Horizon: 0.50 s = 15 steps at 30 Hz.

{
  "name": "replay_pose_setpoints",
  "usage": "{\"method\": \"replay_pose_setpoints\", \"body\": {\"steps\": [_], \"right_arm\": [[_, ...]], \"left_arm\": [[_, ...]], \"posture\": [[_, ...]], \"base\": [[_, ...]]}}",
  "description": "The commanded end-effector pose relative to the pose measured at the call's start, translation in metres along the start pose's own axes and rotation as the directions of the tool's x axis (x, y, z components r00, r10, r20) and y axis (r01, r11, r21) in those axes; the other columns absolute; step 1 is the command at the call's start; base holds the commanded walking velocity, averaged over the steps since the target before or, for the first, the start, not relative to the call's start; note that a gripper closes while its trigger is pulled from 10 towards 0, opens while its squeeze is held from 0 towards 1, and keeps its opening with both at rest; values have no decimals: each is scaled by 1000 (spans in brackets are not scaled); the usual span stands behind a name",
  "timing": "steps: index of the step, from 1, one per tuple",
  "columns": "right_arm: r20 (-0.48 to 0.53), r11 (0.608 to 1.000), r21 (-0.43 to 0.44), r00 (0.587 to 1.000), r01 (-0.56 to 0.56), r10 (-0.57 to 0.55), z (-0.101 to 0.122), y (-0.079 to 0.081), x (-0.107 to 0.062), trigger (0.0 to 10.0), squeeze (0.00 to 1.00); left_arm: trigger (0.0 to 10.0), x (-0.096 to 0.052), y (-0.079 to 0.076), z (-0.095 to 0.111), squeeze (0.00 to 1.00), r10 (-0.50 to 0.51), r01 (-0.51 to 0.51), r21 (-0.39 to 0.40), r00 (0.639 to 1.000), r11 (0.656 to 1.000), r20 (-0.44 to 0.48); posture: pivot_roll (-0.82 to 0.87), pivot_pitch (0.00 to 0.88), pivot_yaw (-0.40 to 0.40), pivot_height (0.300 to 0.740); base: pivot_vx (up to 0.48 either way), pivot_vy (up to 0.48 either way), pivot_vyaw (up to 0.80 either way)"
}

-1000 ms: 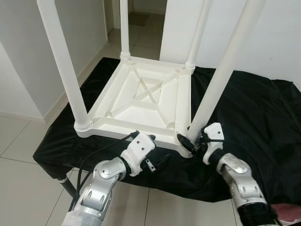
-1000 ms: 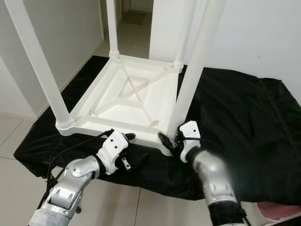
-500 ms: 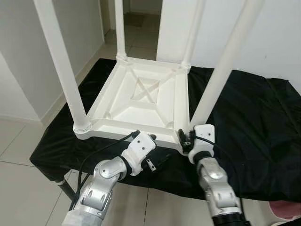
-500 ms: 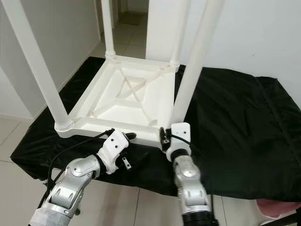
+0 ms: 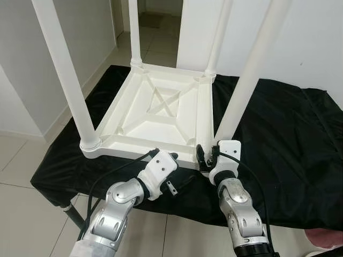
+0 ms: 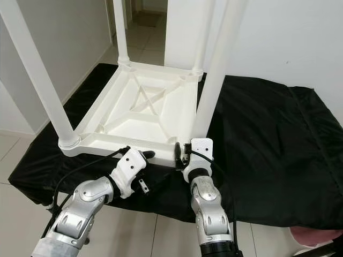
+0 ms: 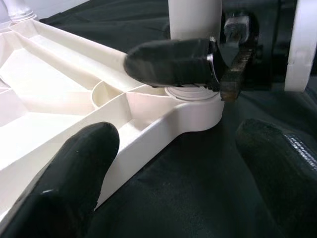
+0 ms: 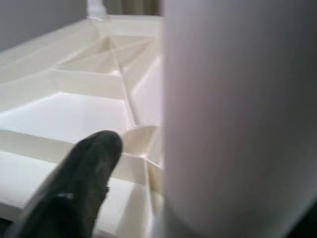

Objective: Building children table

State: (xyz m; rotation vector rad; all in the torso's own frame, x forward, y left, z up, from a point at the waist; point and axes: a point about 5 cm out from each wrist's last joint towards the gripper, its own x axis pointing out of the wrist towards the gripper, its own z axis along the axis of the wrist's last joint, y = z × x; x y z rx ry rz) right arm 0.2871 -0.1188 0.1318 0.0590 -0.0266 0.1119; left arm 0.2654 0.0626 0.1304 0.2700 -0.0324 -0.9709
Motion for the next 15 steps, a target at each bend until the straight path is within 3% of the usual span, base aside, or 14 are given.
{"method": "replay_pose_setpoints", "body": {"steps": [1, 2, 3, 11, 15], "right_arm": [[39, 998, 22, 998, -59, 58, 9, 4, 1, 10000, 1000], [39, 998, 22, 998, -59, 58, 9, 4, 1, 10000, 1000], [54, 993, 14, 992, -114, 113, 14, -1, 0, 10000, 0], [47, 967, -67, 967, -247, 250, 17, -23, -6, 10000, 0], [6, 909, -122, 915, -400, 403, 15, -43, -12, 10000, 0]], "left_arm": [[10000, -2, 2, -4, 0, 92, -92, -8, 996, 996, -19], [10000, -2, 2, -4, 0, 92, -92, -8, 996, 996, -19], [10000, -1, 1, -5, 0, 91, -91, -6, 996, 996, -21], [10000, 0, 1, -3, 0, 93, -93, -6, 995, 996, -20], [10000, -1, 5, -4, 0, 97, -97, 13, 995, 995, -27]], "posture": [[19, 0, -52, 740], [19, 0, -52, 740], [15, 0, -54, 740], [16, 0, -54, 740], [9, 0, -46, 740]], "base": [[0, 0, 0], [0, 0, 0], [0, 0, 0], [0, 0, 0], [0, 0, 0]]}}
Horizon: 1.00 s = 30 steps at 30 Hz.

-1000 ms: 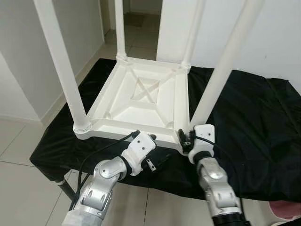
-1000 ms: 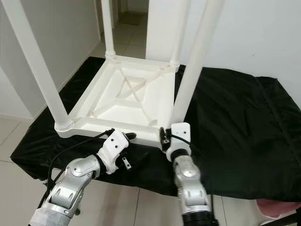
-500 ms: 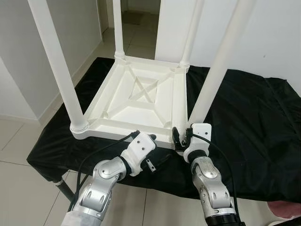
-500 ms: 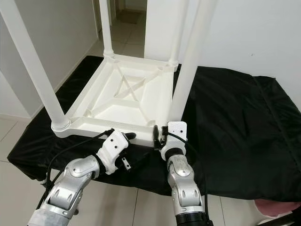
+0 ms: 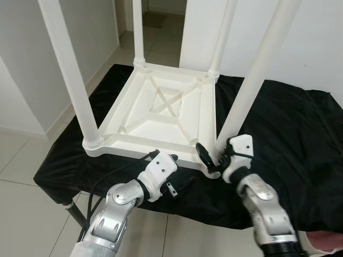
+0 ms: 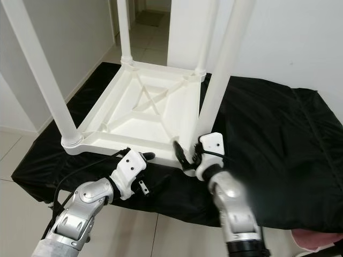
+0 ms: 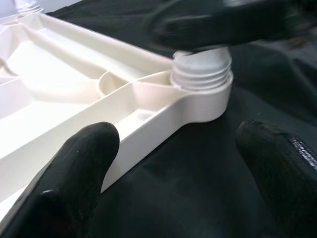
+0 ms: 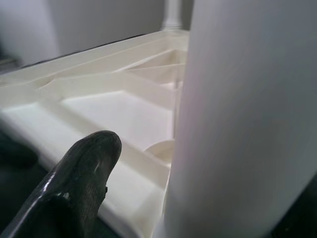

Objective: Building children table

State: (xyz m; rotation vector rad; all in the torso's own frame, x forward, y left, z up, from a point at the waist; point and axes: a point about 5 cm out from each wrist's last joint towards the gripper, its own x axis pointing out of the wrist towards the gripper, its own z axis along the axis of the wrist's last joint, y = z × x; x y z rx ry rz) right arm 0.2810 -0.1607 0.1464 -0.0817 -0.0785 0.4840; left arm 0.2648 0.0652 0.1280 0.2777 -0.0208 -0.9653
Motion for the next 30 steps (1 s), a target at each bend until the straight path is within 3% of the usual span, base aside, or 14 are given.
{"method": "replay_pose_setpoints", "body": {"steps": [1, 10, 15, 16, 17, 18, 19, 30], "right_arm": [[-4, 999, 11, 999, -48, 48, -4, -5, 0, 10000, 0], [-34, 996, -19, 995, -91, 90, -14, -13, 11, 10000, 0], [-62, 985, -55, 985, -165, 162, -28, -7, 19, 10000, 0], [-71, 983, -61, 983, -173, 168, -33, -6, 21, 9098, 0], [-77, 982, -64, 982, -178, 172, -35, -5, 22, 9098, 0], [-81, 981, -71, 981, -180, 174, -37, -6, 24, 2824, 0], [-82, 979, -70, 980, -190, 184, -38, -6, 25, 0, 0], [-59, 982, -69, 983, -175, 171, -40, -12, 28, 0, 0]], "left_arm": [[10000, 2, 4, 0, 0, 91, -91, 8, 996, 996, -9], [10000, 5, 6, 2, 0, 93, -93, 3, 996, 996, -1], [10000, 7, 6, 1, 0, 81, -81, -42, 997, 996, 11], [10000, 8, 3, 1, 0, 68, -67, -48, 998, 997, 16], [10000, 8, 1, 2, 0, 59, -58, -51, 998, 997, 20], [10000, 9, 0, 2, 0, 46, -44, -57, 999, 997, 22], [10000, 9, -3, 2, 0, 29, -28, -58, 999, 998, 22], [10000, 10, -9, 9, 0, 5, -2, -58, 998, 998, 66]], "posture": [[6, 0, -39, 740], [13, 0, -30, 740], [6, 0, -20, 740], [8, 0, -19, 740], [8, 0, -19, 740], [10, 0, -18, 740], [12, 0, -19, 740], [22, 0, -33, 740]], "base": [[0, 0, 0], [0, 0, 0], [0, 0, 0], [0, 0, 0], [0, 0, 0], [0, 0, 0], [0, 0, 0], [0, 0, 0]]}}
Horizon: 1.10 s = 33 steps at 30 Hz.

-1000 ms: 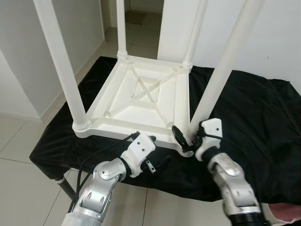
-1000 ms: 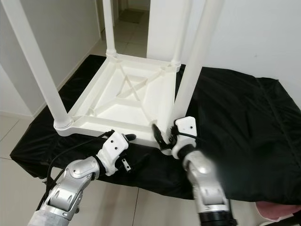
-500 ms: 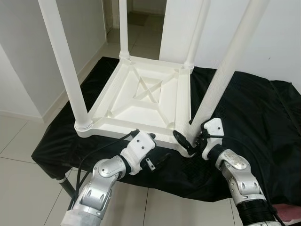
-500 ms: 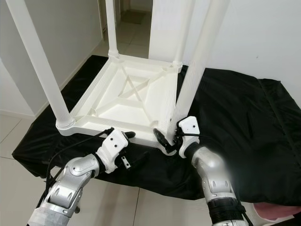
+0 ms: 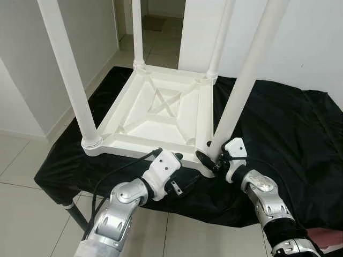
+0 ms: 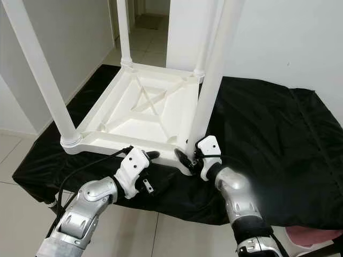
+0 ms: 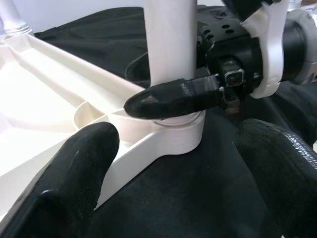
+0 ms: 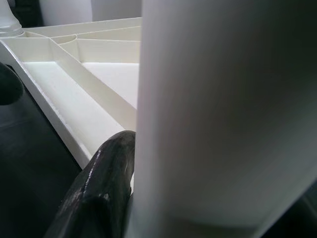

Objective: Building children table

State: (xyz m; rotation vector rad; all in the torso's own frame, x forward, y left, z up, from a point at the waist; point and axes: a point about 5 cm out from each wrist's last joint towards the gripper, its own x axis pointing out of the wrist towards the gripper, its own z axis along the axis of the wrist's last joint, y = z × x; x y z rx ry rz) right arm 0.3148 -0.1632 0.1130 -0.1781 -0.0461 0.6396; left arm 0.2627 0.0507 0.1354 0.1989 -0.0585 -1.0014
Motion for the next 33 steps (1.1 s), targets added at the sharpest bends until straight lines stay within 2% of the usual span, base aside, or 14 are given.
{"method": "replay_pose_setpoints", "body": {"steps": [1, 2, 3, 10, 16, 18, 19, 20, 22, 23, 24, 26, 28, 33], "right_arm": [[-6, 1000, 15, 1000, 11, -11, -5, 2, 0, 4275, 0], [-6, 1000, 15, 1000, 11, -11, -5, 2, 0, 4275, 0], [-6, 999, 30, 999, 35, -34, -7, 2, -1, 10000, 0], [5, 984, 110, 989, 143, -145, -9, 9, 1, 10000, 0], [-34, 924, 137, 933, 358, -357, -10, 28, 5, 10000, 0], [-34, 924, 137, 933, 358, -357, -10, 28, 5, 10000, 0], [-54, 887, 123, 896, 445, -441, -11, 27, 2, 10000, 0], [-54, 887, 123, 896, 445, -441, -11, 27, 2, 10000, 0], [-115, 777, 107, 784, 621, -611, -16, 26, -6, 10000, 0], [-115, 777, 107, 784, 621, -611, -16, 26, -6, 10000, 0], [-136, 726, 106, 733, 680, -666, -17, 29, -8, 10000, 0], [-152, 697, 111, 705, 708, -693, -18, 32, -9, 10000, 0], [-155, 689, 113, 698, 715, -699, -17, 39, -7, 10000, 0], [-59, 742, 145, 755, 654, -654, -2, 57, -1, 10000, 0]], "left_arm": [[10000, 1, -2, -2, 0, 36, -36, -4, 999, 999, -9], [10000, 1, -2, -2, 0, 36, -36, -4, 999, 999, -9], [10000, 1, -3, -3, 0, 41, -41, -6, 999, 999, -15], [10000, 0, -1, -7, 0, 65, -66, -20, 997, 998, -47], [10000, -3, 6, -7, 0, 95, -94, 19, 994, 995, -52], [10000, -3, 6, -7, 0, 95, -94, 19, 994, 995, -52], [10000, -5, 7, -7, 0, 102, -102, 15, 993, 995, -53], [10000, -5, 7, -7, 0, 102, -102, 15, 993, 995, -53], [10000, -7, 8, -7, 0, 117, -116, 17, 992, 993, -57], [10000, -7, 8, -7, 0, 117, -116, 17, 992, 993, -57], [10000, -8, 8, -8, 0, 119, -118, 17, 991, 993, -61], [10000, -9, 8, -9, 0, 119, -118, 19, 991, 993, -65], [10000, -9, 8, -10, 0, 115, -114, 21, 991, 993, -69], [10000, -6, 8, -8, 0, 94, -92, 37, 993, 995, -69]], "posture": [[26, 0, -42, 740], [26, 0, -42, 740], [27, 0, -43, 740], [31, 0, -42, 740], [44, 0, -50, 740], [44, 0, -50, 740], [48, 0, -51, 740], [48, 0, -51, 740], [52, 0, -48, 740], [52, 0, -48, 740], [48, 0, -38, 740], [45, 0, -35, 740], [42, 0, -30, 740], [24, 0, -10, 740]], "base": [[0, 0, 0], [0, 0, 0], [0, 0, 0], [0, 0, 0], [0, 0, 0], [0, 0, 0], [0, 0, 0], [0, 0, 0], [0, 0, 0], [0, 0, 0], [0, 0, 0], [0, 0, 0], [0, 0, 0], [0, 0, 0]]}}
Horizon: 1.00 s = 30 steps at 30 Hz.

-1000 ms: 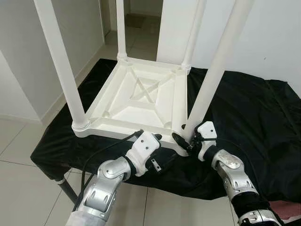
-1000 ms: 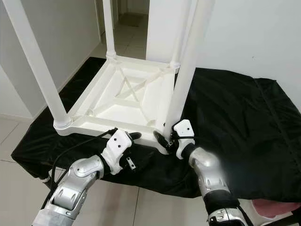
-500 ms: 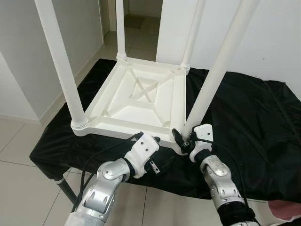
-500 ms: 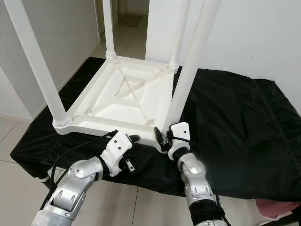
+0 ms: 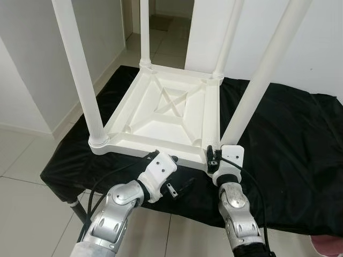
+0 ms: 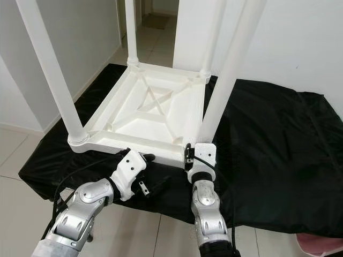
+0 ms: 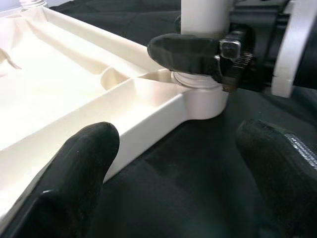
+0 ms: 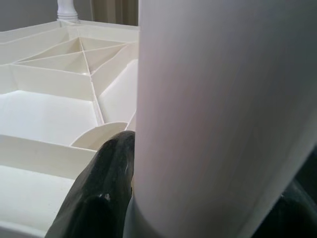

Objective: Building children table

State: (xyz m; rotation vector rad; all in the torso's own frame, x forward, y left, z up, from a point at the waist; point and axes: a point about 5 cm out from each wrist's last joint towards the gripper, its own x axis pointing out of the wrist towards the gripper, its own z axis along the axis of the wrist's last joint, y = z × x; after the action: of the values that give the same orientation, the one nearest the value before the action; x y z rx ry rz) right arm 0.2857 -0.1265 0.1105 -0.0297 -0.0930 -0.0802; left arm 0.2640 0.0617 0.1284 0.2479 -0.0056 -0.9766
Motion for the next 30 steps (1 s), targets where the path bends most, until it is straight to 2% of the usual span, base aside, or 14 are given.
{"method": "replay_pose_setpoints", "body": {"steps": [1, 3, 4, 5, 14, 15, 16, 17, 18, 20, 23, 24, 27, 30], "right_arm": [[-19, 998, 43, 999, -37, 38, -5, 9, -9, 10000, 0], [-11, 997, 52, 998, -54, 55, -3, 9, -10, 10000, 0], [-8, 996, 61, 998, -67, 68, -3, 9, -12, 10000, 59], [-9, 996, 60, 997, -70, 71, -3, 9, -14, 10000, 1000], [19, 995, 26, 996, -92, 91, 0, -5, -18, 10000, 992], [22, 991, 31, 991, -132, 131, 1, -9, -18, 10000, 125], [22, 991, 31, 991, -132, 131, 1, -9, -18, 10000, 125], [33, 985, 29, 985, -171, 170, 2, -11, -18, 10000, 0], [33, 985, 29, 985, -171, 170, 2, -11, -18, 10000, 0], [58, 969, 15, 967, -247, 246, 6, -24, -15, 10000, 0], [66, 963, 1, 961, -270, 270, 8, -29, -14, 10000, 0], [65, 955, -18, 953, -295, 296, 9, -36, -12, 10000, 0], [53, 925, -69, 924, -375, 379, 11, -50, -5, 10000, 0], [49, 911, -78, 912, -404, 408, 11, -53, -3, 10000, 0]], "left_arm": [[10000, 3, 3, 1, 0, 68, -68, 17, 998, 998, 3], [10000, 4, 3, 2, 0, 59, -59, 21, 998, 998, 4], [10000, 5, 2, 2, 0, 53, -53, 23, 999, 998, 4], [10000, 5, 2, 2, 0, 49, -49, 25, 999, 998, 4], [10000, 11, 6, 6, 0, 48, -49, 31, 999, 998, 24], [10000, 12, 6, 6, 0, 46, -47, 25, 999, 999, 26], [10000, 12, 6, 6, 0, 46, -47, 25, 999, 999, 26], [10000, 12, 5, 6, 0, 41, -42, 23, 999, 999, 28], [10000, 12, 5, 6, 0, 41, -42, 23, 999, 999, 28], [10000, 11, 0, 5, 0, 8, -8, 13, 1000, 1000, 30], [10000, 12, -1, 5, 0, -4, 3, 11, 1000, 1000, 30], [10000, 12, -1, 5, 0, -7, 6, 23, 999, 1000, 33], [10000, 12, 6, 5, 0, 18, -19, 52, 999, 998, 29], [10000, 12, 7, 5, 0, 21, -22, 51, 999, 998, 28]], "posture": [[5, 0, 5, 740], [-1, 0, 9, 740], [-9, 0, 11, 740], [-9, 0, 11, 740], [-39, 0, 7, 740], [-48, 0, 10, 740], [-48, 0, 10, 740], [-52, 0, 12, 740], [-52, 0, 12, 740], [-66, 0, 19, 740], [-66, 0, 18, 740], [-66, 0, 19, 740], [-56, 0, 19, 740], [-52, 0, 18, 740]], "base": [[0, 0, 0], [0, 0, 0], [0, 0, 0], [0, 0, 0], [0, 0, 0], [0, 0, 0], [0, 0, 0], [0, 0, 0], [0, 0, 0], [0, 0, 0], [0, 0, 0], [0, 0, 0], [0, 0, 0], [0, 0, 0]]}}
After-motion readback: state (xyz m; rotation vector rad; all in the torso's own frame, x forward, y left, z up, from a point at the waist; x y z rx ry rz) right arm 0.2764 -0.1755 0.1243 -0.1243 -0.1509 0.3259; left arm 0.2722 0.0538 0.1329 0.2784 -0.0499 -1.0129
